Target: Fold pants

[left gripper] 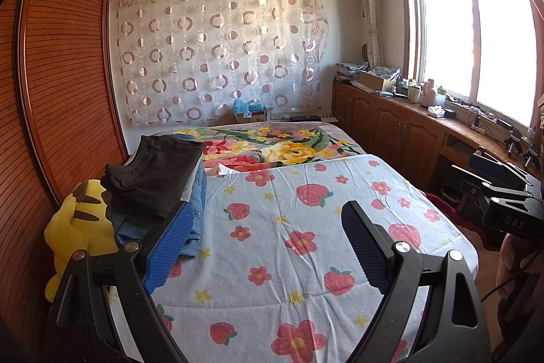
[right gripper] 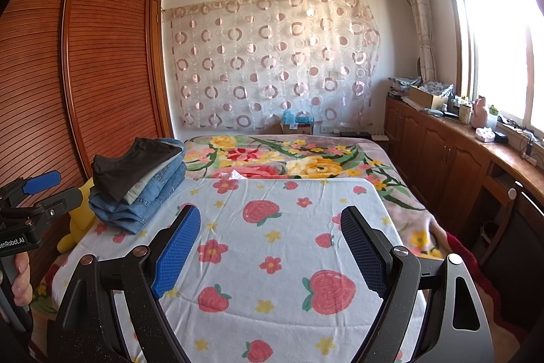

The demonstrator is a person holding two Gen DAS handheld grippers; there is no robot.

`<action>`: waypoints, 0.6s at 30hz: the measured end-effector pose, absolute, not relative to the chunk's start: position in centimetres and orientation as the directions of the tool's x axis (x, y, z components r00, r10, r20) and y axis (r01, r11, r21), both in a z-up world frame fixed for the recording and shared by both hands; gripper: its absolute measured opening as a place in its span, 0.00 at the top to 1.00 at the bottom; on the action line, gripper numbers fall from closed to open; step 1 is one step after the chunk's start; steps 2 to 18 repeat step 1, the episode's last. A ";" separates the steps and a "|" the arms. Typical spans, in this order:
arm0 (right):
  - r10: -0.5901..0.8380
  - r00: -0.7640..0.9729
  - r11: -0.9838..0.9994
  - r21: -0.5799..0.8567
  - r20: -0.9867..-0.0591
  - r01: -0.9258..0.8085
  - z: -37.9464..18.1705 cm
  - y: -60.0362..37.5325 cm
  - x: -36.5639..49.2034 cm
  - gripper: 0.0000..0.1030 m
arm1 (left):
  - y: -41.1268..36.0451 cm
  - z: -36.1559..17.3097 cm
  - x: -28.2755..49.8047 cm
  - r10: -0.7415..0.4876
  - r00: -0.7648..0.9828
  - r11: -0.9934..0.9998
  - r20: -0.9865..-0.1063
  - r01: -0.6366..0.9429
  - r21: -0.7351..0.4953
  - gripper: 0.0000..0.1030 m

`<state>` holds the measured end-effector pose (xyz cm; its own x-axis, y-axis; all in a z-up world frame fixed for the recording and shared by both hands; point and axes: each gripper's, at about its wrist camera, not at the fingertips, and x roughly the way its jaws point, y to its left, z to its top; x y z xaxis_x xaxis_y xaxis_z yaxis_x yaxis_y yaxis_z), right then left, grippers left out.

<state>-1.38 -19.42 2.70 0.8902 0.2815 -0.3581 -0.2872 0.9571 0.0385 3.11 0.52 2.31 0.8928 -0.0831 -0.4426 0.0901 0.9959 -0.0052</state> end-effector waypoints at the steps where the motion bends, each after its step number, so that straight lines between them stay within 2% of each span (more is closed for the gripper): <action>1: 0.282 0.890 0.957 0.039 -0.358 -0.288 2.7 -19.4 -1.4 0.17 | 0.5 2.3 3.1 -0.084 0.893 0.996 -0.442 0.091 -0.006 0.13; 18: 0.282 0.890 0.957 0.039 -0.358 -0.288 2.7 -19.4 -1.4 0.17 | 0.5 2.3 3.1 -0.084 0.893 0.996 -0.442 0.091 -0.006 0.13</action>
